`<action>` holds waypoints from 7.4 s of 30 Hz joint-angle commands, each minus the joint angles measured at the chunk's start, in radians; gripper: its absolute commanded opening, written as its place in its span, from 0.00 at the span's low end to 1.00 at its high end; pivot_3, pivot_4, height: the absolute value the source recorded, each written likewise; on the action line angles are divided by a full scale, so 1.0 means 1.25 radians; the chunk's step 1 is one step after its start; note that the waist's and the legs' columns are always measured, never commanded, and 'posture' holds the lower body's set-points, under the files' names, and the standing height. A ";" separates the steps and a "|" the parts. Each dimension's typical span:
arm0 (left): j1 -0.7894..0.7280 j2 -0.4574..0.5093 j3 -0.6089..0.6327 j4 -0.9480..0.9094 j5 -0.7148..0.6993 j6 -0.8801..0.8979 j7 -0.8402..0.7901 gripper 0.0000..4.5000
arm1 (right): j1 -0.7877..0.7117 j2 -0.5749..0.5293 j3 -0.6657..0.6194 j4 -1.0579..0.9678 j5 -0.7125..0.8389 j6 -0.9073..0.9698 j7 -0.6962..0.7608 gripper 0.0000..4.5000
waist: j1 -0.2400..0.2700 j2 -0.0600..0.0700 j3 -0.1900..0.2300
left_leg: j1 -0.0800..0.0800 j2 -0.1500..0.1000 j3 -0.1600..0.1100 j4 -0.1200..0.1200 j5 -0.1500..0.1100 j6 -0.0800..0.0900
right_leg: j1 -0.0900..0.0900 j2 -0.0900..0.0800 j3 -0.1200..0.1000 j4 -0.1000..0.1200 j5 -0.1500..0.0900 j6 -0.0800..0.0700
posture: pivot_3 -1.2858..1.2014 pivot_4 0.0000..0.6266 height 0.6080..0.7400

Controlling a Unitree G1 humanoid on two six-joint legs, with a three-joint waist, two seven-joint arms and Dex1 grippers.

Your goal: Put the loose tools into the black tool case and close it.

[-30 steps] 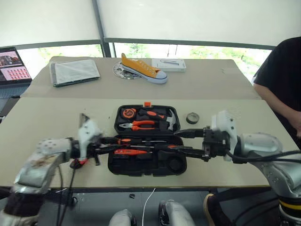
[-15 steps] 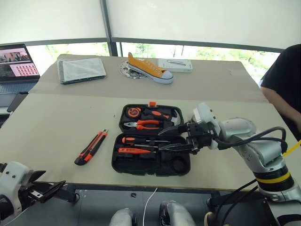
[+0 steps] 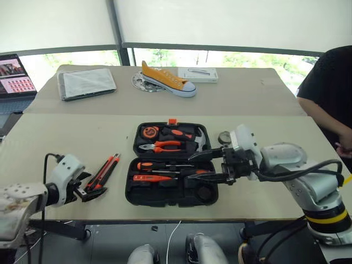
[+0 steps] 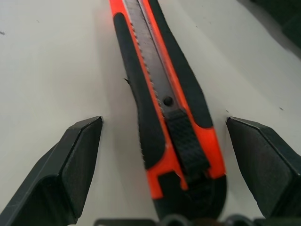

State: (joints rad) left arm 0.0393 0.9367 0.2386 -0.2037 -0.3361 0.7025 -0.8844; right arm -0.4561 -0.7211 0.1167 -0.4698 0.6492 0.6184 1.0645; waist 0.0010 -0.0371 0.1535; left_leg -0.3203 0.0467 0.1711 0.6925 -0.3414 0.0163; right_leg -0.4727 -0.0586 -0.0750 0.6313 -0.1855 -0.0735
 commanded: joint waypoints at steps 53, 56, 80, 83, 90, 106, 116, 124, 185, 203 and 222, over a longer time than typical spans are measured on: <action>-0.544 -0.033 -0.433 -0.020 0.008 -0.103 -0.493 0.74 | 0.208 -0.089 -0.161 -0.211 0.092 0.071 -0.196 0.73 | 0.009 -0.002 0.001 | -0.001 0.000 -0.005 0.005 -0.001 0.004 | 0.008 0.011 0.009 -0.003 -0.004 0.009 | 0.52 0.24 0.94; -0.530 -0.039 -0.457 -0.006 0.041 -0.151 -0.490 0.50 | 0.209 -0.091 -0.158 -0.208 0.087 0.066 -0.191 0.73 | 0.007 -0.002 0.001 | -0.001 0.000 -0.005 0.005 -0.001 0.004 | 0.009 0.011 0.009 -0.003 -0.004 0.009 | 0.52 0.24 0.94; -0.521 -0.103 -0.510 0.077 0.167 -0.304 -0.472 0.02 | 0.237 -0.100 -0.191 -0.225 0.117 0.083 -0.216 0.73 | 0.009 -0.001 -0.002 | 0.001 -0.001 -0.008 0.005 -0.002 0.006 | 0.012 0.011 0.011 -0.001 -0.004 0.011 | 0.52 0.24 0.94; -0.539 -0.116 -0.507 0.048 0.136 -0.271 -0.485 0.02 | 0.231 -0.100 -0.190 -0.219 0.113 0.081 -0.214 0.73 | 0.009 -0.002 -0.002 | 0.000 0.000 -0.008 0.006 -0.002 0.005 | 0.012 0.011 0.011 -0.002 -0.004 0.011 | 0.52 0.24 0.94; -0.516 -0.145 -0.584 0.094 0.238 -0.375 -0.452 0.02 | 0.232 -0.102 -0.182 -0.213 0.095 0.076 -0.213 0.73 | 0.007 -0.002 -0.002 | -0.001 -0.001 -0.008 0.007 -0.002 0.007 | 0.011 0.012 0.013 -0.003 -0.005 0.012 | 0.52 0.24 0.94; -0.504 -0.175 -0.563 0.182 0.262 -0.464 -0.426 0.02 | 0.285 -0.117 -0.220 -0.209 0.081 0.062 -0.202 0.73 | 0.011 0.002 -0.014 | 0.001 -0.004 -0.008 0.008 -0.006 0.018 | 0.015 0.012 0.022 -0.003 -0.003 0.017 | 0.52 0.24 0.94; -0.581 -0.153 -0.262 0.083 -0.079 -0.099 -0.400 0.18 | 0.161 -0.181 -0.214 0.079 -0.053 -0.001 -0.155 0.73 | 0.002 0.000 -0.010 | 0.000 -0.004 -0.007 0.009 -0.003 0.013 | 0.010 0.013 0.023 -0.003 -0.002 0.018 | 0.52 0.24 0.94; -0.561 -0.134 -0.137 0.021 -0.209 0.023 -0.329 0.82 | -0.163 -0.120 0.024 0.583 -0.348 -0.230 -0.064 0.73 | -0.015 0.000 -0.008 | 0.001 -0.008 -0.006 0.007 -0.004 0.014 | 0.009 0.012 0.026 -0.004 -0.005 0.020 | 0.52 0.24 0.94; -0.463 -0.023 -0.296 -0.148 -0.179 -0.086 -0.404 1.00 | 0.086 -0.163 0.153 -0.014 -0.297 -0.091 0.178 0.46 | -0.007 0.006 -0.002 | 0.002 -0.009 -0.005 0.006 -0.003 0.009 | 0.008 0.012 0.027 -0.001 -0.008 0.018 | 0.52 0.24 0.94; -0.194 -0.011 -0.070 0.041 -0.056 -0.180 -0.168 0.58 | 0.089 -0.101 -0.149 0.227 -0.205 -0.066 -0.023 0.17 | -0.006 0.005 -0.001 | 0.002 -0.007 -0.006 0.004 -0.003 0.009 | 0.008 0.012 0.026 -0.001 -0.006 0.013 | 0.52 0.24 0.94; -0.227 -0.135 -0.222 0.063 -0.009 -0.228 -0.173 0.01 | 0.069 0.008 0.040 0.339 -0.339 -0.333 0.054 0.00 | -0.002 0.005 -0.001 | 0.002 -0.008 -0.001 0.004 -0.003 0.009 | 0.006 0.012 0.025 0.000 -0.005 0.013 | 0.52 0.24 0.94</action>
State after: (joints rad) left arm -0.2405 0.7845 -0.0134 -0.0364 -0.2978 0.4236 -1.0550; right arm -0.3742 -0.7305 0.1539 0.0567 0.1533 0.2274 1.0706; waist -0.0014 -0.0314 0.1518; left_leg -0.3184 0.0363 0.1702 0.6968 -0.3450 0.0270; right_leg -0.4651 -0.0443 -0.0444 0.6316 -0.1919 -0.0568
